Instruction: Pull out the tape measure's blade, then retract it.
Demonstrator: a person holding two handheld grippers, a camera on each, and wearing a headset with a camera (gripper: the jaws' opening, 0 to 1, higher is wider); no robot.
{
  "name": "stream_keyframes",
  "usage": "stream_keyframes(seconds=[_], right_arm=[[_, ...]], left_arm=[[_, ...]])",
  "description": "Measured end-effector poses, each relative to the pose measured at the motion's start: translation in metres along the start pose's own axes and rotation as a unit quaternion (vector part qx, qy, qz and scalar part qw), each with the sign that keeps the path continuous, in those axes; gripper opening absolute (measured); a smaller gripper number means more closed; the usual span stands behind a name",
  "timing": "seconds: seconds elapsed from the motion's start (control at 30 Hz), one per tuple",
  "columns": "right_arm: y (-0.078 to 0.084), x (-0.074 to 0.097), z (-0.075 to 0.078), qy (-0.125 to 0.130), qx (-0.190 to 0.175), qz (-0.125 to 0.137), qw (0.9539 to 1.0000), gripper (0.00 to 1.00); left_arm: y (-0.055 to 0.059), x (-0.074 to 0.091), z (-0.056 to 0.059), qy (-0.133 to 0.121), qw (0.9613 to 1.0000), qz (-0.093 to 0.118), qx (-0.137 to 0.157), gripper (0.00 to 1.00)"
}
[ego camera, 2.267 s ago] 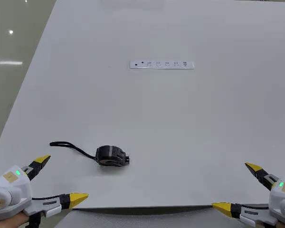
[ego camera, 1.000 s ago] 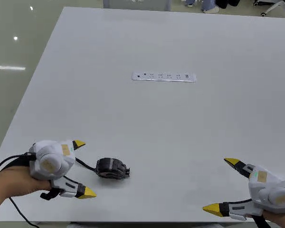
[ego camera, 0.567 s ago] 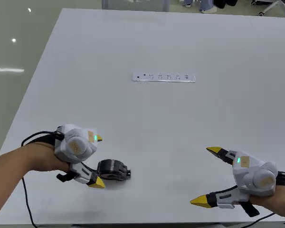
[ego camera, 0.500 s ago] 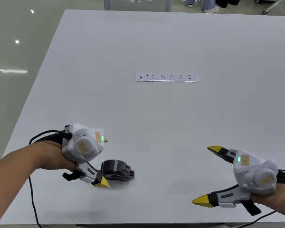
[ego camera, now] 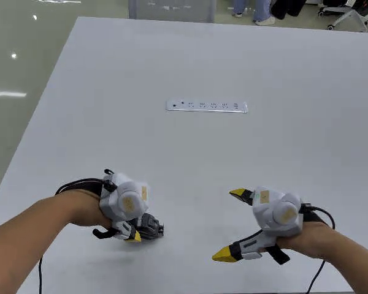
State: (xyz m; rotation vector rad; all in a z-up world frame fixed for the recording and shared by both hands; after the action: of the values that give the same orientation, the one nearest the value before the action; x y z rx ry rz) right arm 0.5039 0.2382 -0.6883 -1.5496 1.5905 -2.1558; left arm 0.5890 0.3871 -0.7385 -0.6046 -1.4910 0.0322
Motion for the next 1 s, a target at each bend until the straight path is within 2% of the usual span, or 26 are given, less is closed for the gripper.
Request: stream_keyframes(seconds=[0.1, 0.13, 0.17, 0.3, 0.6, 0.77, 0.93, 1.0], right_arm=[[-0.011, -0.013, -0.001, -0.008, 0.013, 0.005, 0.9999, 0.98], [-0.015, -0.017, -0.003, -0.014, 0.019, 0.007, 0.9997, 0.97], [-0.017, -0.02, -0.005, -0.019, 0.023, 0.008, 0.9995, 0.96], [-0.02, -0.033, -0.007, -0.029, 0.039, 0.002, 0.9988, 0.94], [-0.016, -0.066, -0.021, -0.057, 0.061, -0.03, 0.9961, 0.86], [-0.015, -0.089, -0.024, -0.067, 0.055, -0.048, 0.9951, 0.82], [-0.016, -0.106, -0.026, -0.077, 0.048, -0.054, 0.9944, 0.73], [-0.013, -0.112, -0.028, -0.078, 0.049, -0.065, 0.9936, 0.7]], left_arm=[[0.004, -0.004, -0.001, -0.011, 0.9999, -0.006, -0.003, 0.33], [0.003, -0.004, -0.001, -0.016, 0.9996, -0.006, -0.023, 0.31], [0.005, -0.003, 0.001, -0.017, 0.9994, -0.011, -0.029, 0.3], [0.005, -0.002, 0.001, -0.006, 0.9986, -0.019, -0.048, 0.3], [0.004, -0.002, 0.001, -0.01, 0.9991, -0.023, -0.033, 0.3], [0.004, -0.002, 0.001, -0.014, 0.9992, -0.025, -0.027, 0.3], [0.004, -0.003, 0.001, -0.014, 0.9994, -0.023, -0.023, 0.3], [0.004, -0.003, 0.0, -0.012, 0.9995, -0.021, -0.021, 0.3]])
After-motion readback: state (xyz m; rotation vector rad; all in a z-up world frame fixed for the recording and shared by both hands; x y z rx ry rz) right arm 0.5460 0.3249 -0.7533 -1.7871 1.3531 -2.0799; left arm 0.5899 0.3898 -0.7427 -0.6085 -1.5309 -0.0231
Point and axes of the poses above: the centre of the closed fingertips' face, and the gripper's own axes: x roughly backward along the fingers, z roughly to its right, y roughly out of its underside, the point moved 3 cm from there along x, roughly backward along the fingers
